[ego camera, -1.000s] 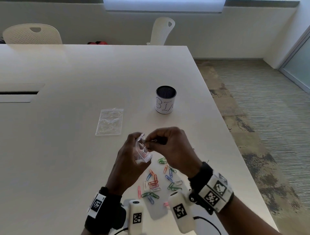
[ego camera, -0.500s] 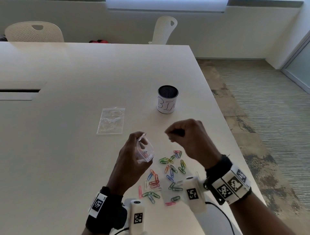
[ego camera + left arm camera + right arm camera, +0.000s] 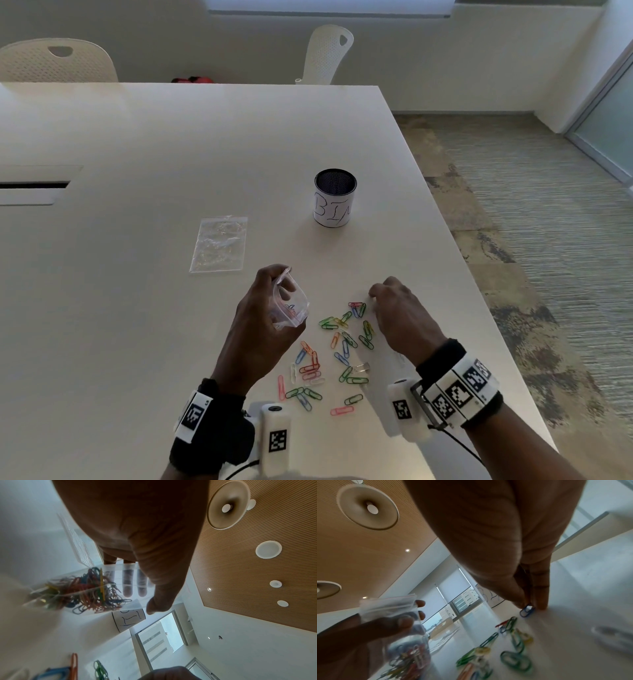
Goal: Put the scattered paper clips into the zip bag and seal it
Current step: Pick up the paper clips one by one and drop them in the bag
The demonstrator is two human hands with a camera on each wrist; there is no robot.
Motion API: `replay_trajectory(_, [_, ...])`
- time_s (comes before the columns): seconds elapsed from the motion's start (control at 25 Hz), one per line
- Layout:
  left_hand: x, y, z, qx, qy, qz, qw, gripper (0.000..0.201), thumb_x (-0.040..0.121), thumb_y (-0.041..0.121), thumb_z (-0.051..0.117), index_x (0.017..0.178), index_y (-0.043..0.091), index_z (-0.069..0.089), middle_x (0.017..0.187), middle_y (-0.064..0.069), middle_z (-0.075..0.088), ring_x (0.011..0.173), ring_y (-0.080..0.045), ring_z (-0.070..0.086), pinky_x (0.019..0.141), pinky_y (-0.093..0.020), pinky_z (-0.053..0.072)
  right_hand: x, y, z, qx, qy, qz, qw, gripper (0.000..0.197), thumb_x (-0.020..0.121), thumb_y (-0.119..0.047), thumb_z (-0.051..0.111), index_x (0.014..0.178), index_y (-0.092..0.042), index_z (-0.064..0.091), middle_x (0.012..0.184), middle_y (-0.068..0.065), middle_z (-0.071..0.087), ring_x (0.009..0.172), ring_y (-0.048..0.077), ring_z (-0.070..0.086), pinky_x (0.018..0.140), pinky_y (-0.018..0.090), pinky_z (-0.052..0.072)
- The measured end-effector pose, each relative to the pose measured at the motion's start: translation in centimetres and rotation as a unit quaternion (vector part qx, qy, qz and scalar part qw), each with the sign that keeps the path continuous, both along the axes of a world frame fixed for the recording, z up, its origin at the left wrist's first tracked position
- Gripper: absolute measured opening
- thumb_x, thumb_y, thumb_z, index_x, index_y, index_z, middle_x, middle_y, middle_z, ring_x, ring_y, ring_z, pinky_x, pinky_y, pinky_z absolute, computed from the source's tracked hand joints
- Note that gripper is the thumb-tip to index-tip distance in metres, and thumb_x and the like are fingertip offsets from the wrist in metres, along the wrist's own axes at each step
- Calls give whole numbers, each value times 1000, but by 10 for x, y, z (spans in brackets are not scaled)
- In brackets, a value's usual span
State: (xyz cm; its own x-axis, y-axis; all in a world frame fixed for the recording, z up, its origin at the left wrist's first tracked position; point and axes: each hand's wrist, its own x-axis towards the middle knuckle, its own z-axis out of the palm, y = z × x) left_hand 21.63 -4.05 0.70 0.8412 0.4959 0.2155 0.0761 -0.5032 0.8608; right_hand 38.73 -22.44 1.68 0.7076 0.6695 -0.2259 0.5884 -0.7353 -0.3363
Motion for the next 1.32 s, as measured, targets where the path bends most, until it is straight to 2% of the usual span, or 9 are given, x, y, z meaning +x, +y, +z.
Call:
replay_trajectory(0.16, [-1, 0, 1, -2, -3, 1, 1000, 66, 84, 12, 85, 134, 31, 46, 115, 15, 60, 109, -13, 64, 80, -29, 65, -8, 6, 6, 37, 59, 64, 995, 33, 102, -4, 53, 130, -16, 66, 124, 2, 60, 109, 19, 62, 96, 31, 55])
replay_trajectory(0.28, [-2, 1, 1, 2, -3, 3, 1000, 67, 84, 14, 85, 132, 35, 44, 115, 16, 60, 110, -12, 65, 81, -28, 65, -6, 8, 19, 65, 78, 77, 992, 36, 103, -24, 61, 138, -22, 60, 128, -1, 60, 115, 17, 62, 97, 31, 55])
replay_trajectory(0.4, [-2, 2, 1, 8, -6, 4, 1000, 69, 84, 14, 85, 131, 40, 42, 115, 16, 60, 110, -12, 65, 81, -27, 64, -9, 6, 25, -7, 63, 121, 991, 82, 83, -55, 77, 153, -27, 44, 143, -1, 48, 131, 17, 50, 108, 37, 50])
replay_trajectory(0.48, [-2, 2, 1, 10, -6, 4, 1000, 69, 84, 14, 85, 131, 40, 42, 115, 17, 60, 110, -12, 65, 81, -28, 65, -16, 6, 25, -46, 57, 154, 985, 99, 71, -60, 84, 154, -30, 40, 143, -2, 43, 132, 16, 44, 110, 37, 49])
replay_trajectory(0.56, [-1, 2, 1, 10, -6, 3, 1000, 68, 84, 15, 85, 131, 39, 42, 115, 17, 60, 110, -12, 65, 81, -29, 65, -23, 7, 20, -40, 50, 167, 984, 92, 71, -53, 87, 149, -30, 45, 139, -3, 44, 127, 15, 46, 107, 34, 50])
replay_trajectory(0.8, [0, 2, -1, 19, -7, -1, 1000, 69, 84, 15, 86, 131, 40, 41, 115, 21, 58, 110, -10, 64, 80, -28, 65, -26, 14, 12, 46, 46, 133, 989, 26, 95, -25, 72, 121, -20, 68, 124, -1, 59, 107, 17, 63, 98, 35, 55])
replay_trajectory(1.0, [0, 2, -2, 26, -5, -1, 1000, 69, 84, 16, 86, 131, 40, 41, 116, 22, 57, 111, -9, 64, 82, -25, 64, -35, 16, 10, 33, -3, 179, 983, 27, 101, -23, 64, 128, -23, 67, 125, 1, 60, 112, 19, 60, 96, 31, 54])
replay_trajectory(1.16, [1, 2, -1, 25, -10, 1, 1000, 67, 84, 16, 85, 131, 39, 42, 116, 21, 58, 110, -10, 64, 81, -22, 63, -45, 20, 11, 40, -25, 205, 978, 20, 106, -12, 51, 115, -15, 68, 112, 4, 63, 102, 20, 61, 87, 30, 54])
replay_trajectory(1.32, [-1, 3, 0, 24, -9, 3, 1000, 70, 84, 18, 85, 132, 40, 40, 115, 21, 58, 109, -8, 65, 80, -17, 61, -44, 23, 15, 34, -45, 215, 975, 19, 104, -5, 52, 107, -9, 70, 103, 7, 65, 86, 17, 63, 77, 26, 56])
